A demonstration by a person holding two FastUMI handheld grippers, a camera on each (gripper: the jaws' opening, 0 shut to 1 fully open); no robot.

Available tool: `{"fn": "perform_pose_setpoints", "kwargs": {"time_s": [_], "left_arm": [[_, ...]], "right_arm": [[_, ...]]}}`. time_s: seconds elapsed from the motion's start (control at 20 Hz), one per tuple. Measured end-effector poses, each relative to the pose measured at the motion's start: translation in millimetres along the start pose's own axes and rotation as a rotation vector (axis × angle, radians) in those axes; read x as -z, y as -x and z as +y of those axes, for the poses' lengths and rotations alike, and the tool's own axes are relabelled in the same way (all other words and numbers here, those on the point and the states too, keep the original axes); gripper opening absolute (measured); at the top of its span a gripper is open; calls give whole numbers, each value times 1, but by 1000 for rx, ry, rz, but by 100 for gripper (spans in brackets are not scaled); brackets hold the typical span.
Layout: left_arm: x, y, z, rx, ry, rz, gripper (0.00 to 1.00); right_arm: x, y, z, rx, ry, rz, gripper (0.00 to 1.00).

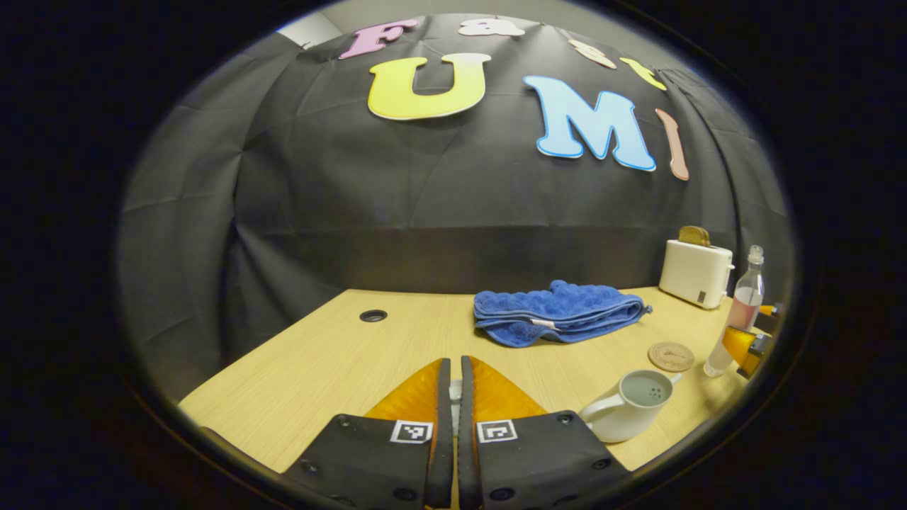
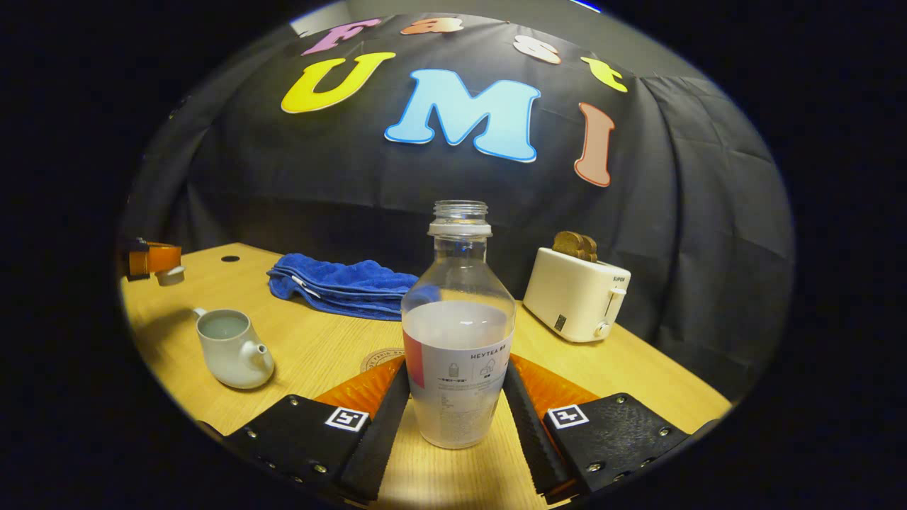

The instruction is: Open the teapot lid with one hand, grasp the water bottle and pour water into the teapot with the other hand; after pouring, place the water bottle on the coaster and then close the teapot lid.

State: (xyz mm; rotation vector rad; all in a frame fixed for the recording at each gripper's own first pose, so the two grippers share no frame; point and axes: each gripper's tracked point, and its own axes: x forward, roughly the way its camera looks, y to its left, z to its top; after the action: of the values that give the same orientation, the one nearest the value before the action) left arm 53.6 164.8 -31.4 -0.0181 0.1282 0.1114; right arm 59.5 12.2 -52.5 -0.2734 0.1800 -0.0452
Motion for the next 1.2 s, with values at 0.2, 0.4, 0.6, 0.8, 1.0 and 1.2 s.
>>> {"fn": "perform_pose_setpoints", "kwargs": {"time_s": [0.2, 0.4, 0.6, 0.8, 1.0, 1.2], "left_arm": [[2, 0, 0, 6, 3, 6, 10], [0, 2, -2, 12, 5, 2, 10], [1, 4, -3, 20, 5, 11, 10], [1, 4, -6, 28, 5, 14, 9], [1, 5, -7, 34, 2, 14, 9], [2, 5, -10, 42, -2, 18, 10]], "right_arm": [[-28, -3, -3, 61, 230, -78, 77], [-49, -5, -2, 124, 488, -151, 76], [-56, -5, 10, 142, 676, -201, 76], [-59, -5, 24, 156, 859, -247, 76], [-65, -5, 33, 159, 1012, -293, 76], [-69, -2, 42, 150, 1119, -337, 76]]}}
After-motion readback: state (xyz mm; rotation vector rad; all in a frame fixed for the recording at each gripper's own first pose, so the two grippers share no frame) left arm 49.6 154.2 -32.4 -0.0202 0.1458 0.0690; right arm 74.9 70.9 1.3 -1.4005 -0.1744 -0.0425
